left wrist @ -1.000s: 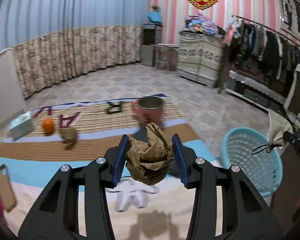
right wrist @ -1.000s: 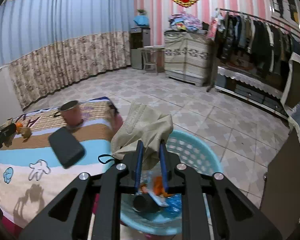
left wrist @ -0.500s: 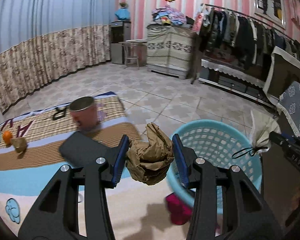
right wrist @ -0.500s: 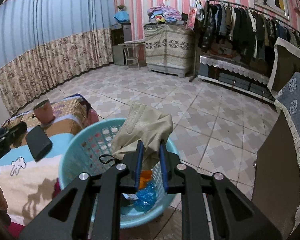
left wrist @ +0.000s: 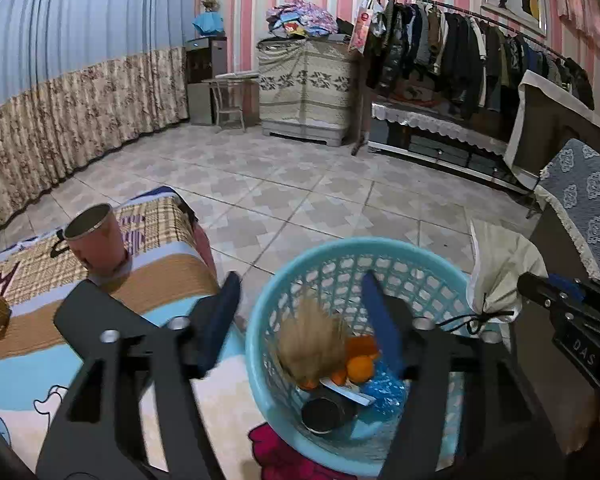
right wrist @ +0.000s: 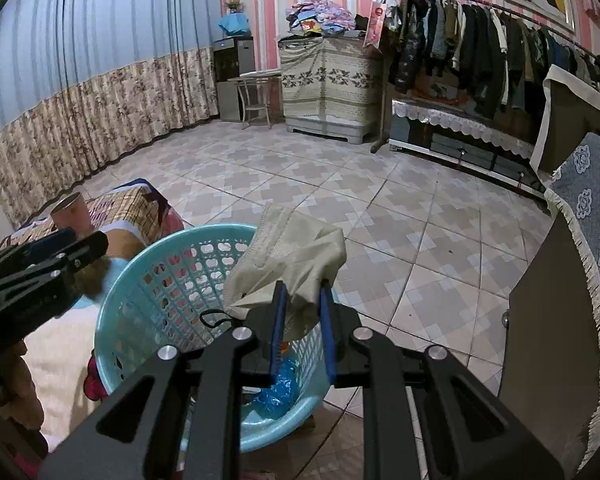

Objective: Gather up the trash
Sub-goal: 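Open both tools over the blue basket to drop the two bags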

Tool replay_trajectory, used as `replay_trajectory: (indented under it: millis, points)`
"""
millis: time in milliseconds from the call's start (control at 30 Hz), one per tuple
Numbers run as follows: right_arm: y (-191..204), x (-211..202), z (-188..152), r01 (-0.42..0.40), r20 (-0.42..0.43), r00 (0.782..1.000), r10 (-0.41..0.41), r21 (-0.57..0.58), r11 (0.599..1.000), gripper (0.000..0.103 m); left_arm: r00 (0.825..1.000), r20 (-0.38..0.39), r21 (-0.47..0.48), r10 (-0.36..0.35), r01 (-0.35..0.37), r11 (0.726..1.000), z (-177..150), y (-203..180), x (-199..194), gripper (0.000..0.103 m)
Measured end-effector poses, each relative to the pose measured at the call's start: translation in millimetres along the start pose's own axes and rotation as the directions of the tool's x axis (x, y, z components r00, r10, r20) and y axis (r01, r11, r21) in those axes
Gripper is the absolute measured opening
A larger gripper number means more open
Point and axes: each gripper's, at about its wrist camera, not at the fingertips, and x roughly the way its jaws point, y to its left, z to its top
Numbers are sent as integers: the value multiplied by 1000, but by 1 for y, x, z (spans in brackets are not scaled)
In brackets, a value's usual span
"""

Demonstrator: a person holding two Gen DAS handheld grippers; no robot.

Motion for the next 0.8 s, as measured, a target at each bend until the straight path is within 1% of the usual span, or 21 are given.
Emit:
replay_trajectory:
  millis: [33,133,233,267,433,500,533,567,600,667,767,800]
  points:
    - [0,1,0,-2,-2,1000,2,3,1000,17,1000,5,-2,7,-7,1000,1,0,-1,75]
    - [0,4,-2,-4,-7,1000,4,1,1000,17,1000,10,-14,19,-19,1000,3,5,-3,83]
    - [1,7,-3,-9,-11,1000,9,3,1000,18,998,23,-22,54,-53,998,3,15,-10,89]
    - [2,8,-4,-12,-12,1000,12,6,1000,20,997,29,-23,66,-65,998,3,19,-13,90]
    - [4,15,-8,-24,-23,999,25,19,1000,21,992,64,-32,111,-109,994,3,41,-31,97]
    - [9,17,-9,-26,-24,999,27,15,1000,25,986,85,-28,143,-141,990,-1,51,-40,97]
    - [12,19,-9,-23,-24,999,23,11,1000,31,985,85,-30,150,-148,989,-2,55,-42,97]
    - [14,21,-10,-22,-25,999,22,10,1000,34,985,82,-32,153,-151,988,-3,59,-44,97]
    - [16,23,-10,-23,-26,999,23,11,1000,42,984,78,-36,158,-155,987,-4,65,-46,97]
    - [20,27,-10,-29,-30,999,29,16,999,65,982,78,-42,173,-170,984,-7,75,-51,97]
    - [23,30,-12,-38,-39,998,39,23,999,80,977,80,-48,195,-192,980,-11,89,-58,97]
    - [24,31,-14,-38,-42,998,39,27,999,83,977,79,-52,200,-196,979,-13,93,-59,97]
